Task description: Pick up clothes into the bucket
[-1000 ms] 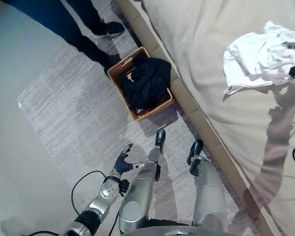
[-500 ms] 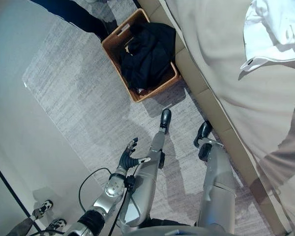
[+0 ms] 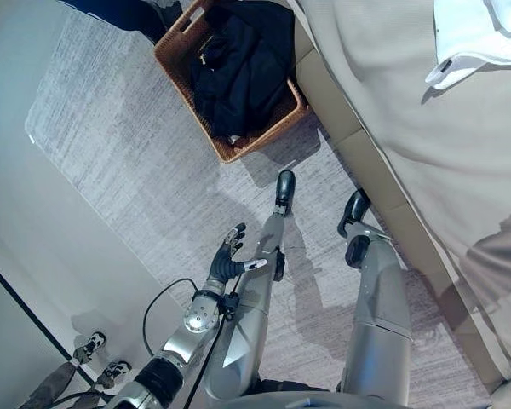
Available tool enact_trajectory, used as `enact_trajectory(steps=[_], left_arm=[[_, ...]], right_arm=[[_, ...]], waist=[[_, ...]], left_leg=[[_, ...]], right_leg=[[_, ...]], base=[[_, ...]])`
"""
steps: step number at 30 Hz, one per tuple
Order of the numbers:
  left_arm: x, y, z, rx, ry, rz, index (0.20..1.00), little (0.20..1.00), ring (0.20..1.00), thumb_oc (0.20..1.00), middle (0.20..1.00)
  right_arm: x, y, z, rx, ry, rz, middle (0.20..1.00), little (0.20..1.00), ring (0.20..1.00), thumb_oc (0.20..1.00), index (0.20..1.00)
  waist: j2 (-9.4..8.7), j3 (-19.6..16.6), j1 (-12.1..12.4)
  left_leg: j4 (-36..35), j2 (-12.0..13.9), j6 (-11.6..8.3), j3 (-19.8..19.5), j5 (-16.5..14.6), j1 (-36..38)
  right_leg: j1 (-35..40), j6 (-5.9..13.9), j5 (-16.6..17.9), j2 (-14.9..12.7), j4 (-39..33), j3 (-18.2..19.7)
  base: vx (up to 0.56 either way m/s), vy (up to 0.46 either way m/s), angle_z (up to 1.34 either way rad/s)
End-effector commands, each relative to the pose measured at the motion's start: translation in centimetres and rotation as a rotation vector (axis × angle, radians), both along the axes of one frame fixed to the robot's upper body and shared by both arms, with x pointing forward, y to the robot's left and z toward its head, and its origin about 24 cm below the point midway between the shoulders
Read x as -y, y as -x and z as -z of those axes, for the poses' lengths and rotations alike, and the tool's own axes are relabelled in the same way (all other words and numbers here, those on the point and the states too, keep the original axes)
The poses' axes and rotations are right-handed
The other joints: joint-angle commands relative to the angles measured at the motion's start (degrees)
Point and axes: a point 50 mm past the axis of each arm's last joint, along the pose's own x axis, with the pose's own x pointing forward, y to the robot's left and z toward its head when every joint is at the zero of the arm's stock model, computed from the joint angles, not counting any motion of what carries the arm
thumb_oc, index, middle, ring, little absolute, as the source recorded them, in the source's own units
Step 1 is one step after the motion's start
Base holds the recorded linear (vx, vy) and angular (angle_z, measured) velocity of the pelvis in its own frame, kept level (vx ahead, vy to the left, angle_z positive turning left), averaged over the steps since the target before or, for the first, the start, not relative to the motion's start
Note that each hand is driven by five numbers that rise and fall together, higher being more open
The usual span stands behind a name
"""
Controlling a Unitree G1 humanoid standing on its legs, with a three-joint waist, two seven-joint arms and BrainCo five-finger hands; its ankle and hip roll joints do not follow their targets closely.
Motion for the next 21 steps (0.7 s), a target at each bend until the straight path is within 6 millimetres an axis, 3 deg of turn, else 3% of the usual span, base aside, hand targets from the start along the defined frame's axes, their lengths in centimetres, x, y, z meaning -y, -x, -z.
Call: enact_trajectory(steps=[1,9,11,12,13,14,15,21], left_arm=[[-0.6,-0.2,0.2,-0.013,-0.002,-0.012,1.0,1.0,1.0,1.0,1.0],[-1.8,-0.8,0.5,-0.011,-0.034,-0.057,1.0,1.0,1.0,1.0,1.0],[-2.5,-0.9,0.5,-0.007,-0.053,-0.074,1.0,1.0,1.0,1.0,1.0],[-3.2,-1.2,0.4,0.002,-0.074,-0.09,1.0,1.0,1.0,1.0,1.0],[-3.1,-0.9,0.7,-0.01,-0.073,-0.089,1.0,1.0,1.0,1.0,1.0],[-3.6,-1.2,0.7,-0.012,-0.088,-0.101,1.0,1.0,1.0,1.0,1.0],[-4.2,-1.1,1.0,-0.022,-0.115,-0.113,1.0,1.0,1.0,1.0,1.0],[-6.0,-0.6,1.8,-0.054,-0.173,-0.147,1.0,1.0,1.0,1.0,1.0]], right_arm=[[0.8,-0.5,2.2,-0.141,0.019,-0.018,0.2,0.2,0.2,0.2,0.2],[-2.5,-0.7,-0.1,-0.003,0.067,-0.191,0.2,0.2,0.2,0.2,0.2],[-3.5,-0.6,-0.9,0.038,0.085,-0.243,0.2,0.2,0.2,0.2,0.2],[-4.3,-0.4,-1.7,0.061,0.104,-0.273,0.2,0.2,0.2,0.2,0.2],[-4.3,-0.6,-1.4,0.049,0.104,-0.273,0.2,0.2,0.2,0.2,0.2],[-4.6,-0.4,-2.0,0.069,0.115,-0.284,0.2,0.2,0.2,0.2,0.2],[-5.7,-0.3,-2.5,0.084,0.149,-0.325,0.2,0.2,0.2,0.2,0.2],[-6.9,-0.2,-2.9,0.101,0.199,-0.365,0.2,0.2,0.2,0.2,0.2]], waist=[[-0.31,1.36,1.19],[-2.79,1.36,-0.26],[-3.95,1.36,-0.8],[-4.87,1.36,-0.92],[-4.9,1.36,-1.01],[-5.63,1.36,-1.2],[-6.88,1.36,-1.62],[-9.19,1.36,-2.45]], left_leg=[[4.83,2.08,-0.64,1.39,-7.74,2.54],[3.34,2.51,-1.45,2.15,-7.17,5.83],[2.81,2.6,-1.78,2.6,-7.08,7.47],[2.0,3.15,-1.66,3.03,-5.35,7.98],[1.81,3.19,-1.85,2.88,-6.88,9.84],[1.55,3.39,-1.7,3.4,-5.36,9.64],[1.42,3.81,-1.62,4.1,-5.73,12.63],[2.63,4.11,-1.32,5.86,-8.0,20.14]], right_leg=[[3.27,7.61,5.22,-0.34,-7.89,4.39],[8.11,7.84,7.71,0.56,-13.37,3.89],[10.82,8.01,8.98,1.04,-16.04,3.7],[12.29,7.74,12.49,1.77,-19.36,2.83],[13.8,8.24,10.55,1.88,-18.92,3.38],[14.42,7.87,13.22,2.19,-21.03,2.72],[18.08,8.09,14.4,2.95,-23.55,2.92],[27.25,8.41,15.98,4.34,-27.96,3.96]], base=[[-0.01,0.004,-0.15],[-0.03,0.001,-0.09],[-0.12,0.009,-0.11],[-0.08,0.006,-0.16],[-0.15,0.03,-0.21],[-0.08,0.033,-0.27],[-0.15,0.052,-0.25],[-0.05,0.04,-0.28]])
